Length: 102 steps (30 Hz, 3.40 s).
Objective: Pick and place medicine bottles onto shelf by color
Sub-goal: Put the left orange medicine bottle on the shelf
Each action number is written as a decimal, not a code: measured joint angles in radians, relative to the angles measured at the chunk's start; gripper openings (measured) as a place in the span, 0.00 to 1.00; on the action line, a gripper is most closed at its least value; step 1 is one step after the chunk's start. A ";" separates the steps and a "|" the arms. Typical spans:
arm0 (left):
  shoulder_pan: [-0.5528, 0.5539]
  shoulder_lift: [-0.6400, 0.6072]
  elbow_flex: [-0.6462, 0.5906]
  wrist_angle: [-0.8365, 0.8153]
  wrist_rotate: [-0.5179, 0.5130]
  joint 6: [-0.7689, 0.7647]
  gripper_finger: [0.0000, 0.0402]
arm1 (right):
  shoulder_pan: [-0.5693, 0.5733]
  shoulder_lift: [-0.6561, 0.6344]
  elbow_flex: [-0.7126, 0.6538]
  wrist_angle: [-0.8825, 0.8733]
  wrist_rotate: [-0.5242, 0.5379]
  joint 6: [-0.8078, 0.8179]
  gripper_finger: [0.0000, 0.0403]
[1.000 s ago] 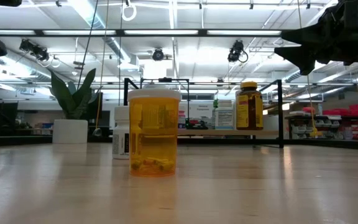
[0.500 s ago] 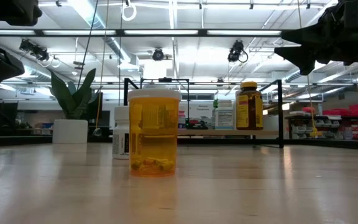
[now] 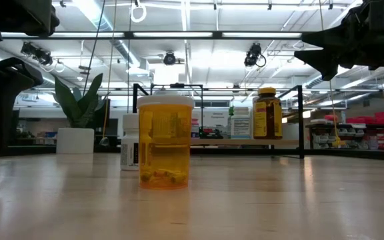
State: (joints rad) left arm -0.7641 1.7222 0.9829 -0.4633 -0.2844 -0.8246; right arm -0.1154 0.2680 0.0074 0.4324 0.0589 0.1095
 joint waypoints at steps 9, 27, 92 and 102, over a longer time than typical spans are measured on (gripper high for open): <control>0.022 0.000 0.000 -0.008 0.040 0.025 0.62 | 0.000 0.000 0.000 0.000 0.000 0.000 0.66; 0.046 0.000 0.000 -0.029 0.047 0.062 0.51 | 0.000 0.000 0.000 0.000 0.000 0.000 0.66; 0.476 -0.197 0.000 -0.221 0.113 0.698 0.50 | 0.000 0.000 0.000 0.000 0.000 0.000 0.66; 0.575 -0.197 0.000 -0.161 0.113 0.837 0.50 | 0.000 0.000 0.000 0.000 0.000 0.000 0.66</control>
State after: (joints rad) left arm -0.1888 1.5249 0.9833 -0.6246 -0.1711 0.0121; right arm -0.1154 0.2682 0.0074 0.4324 0.0589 0.1093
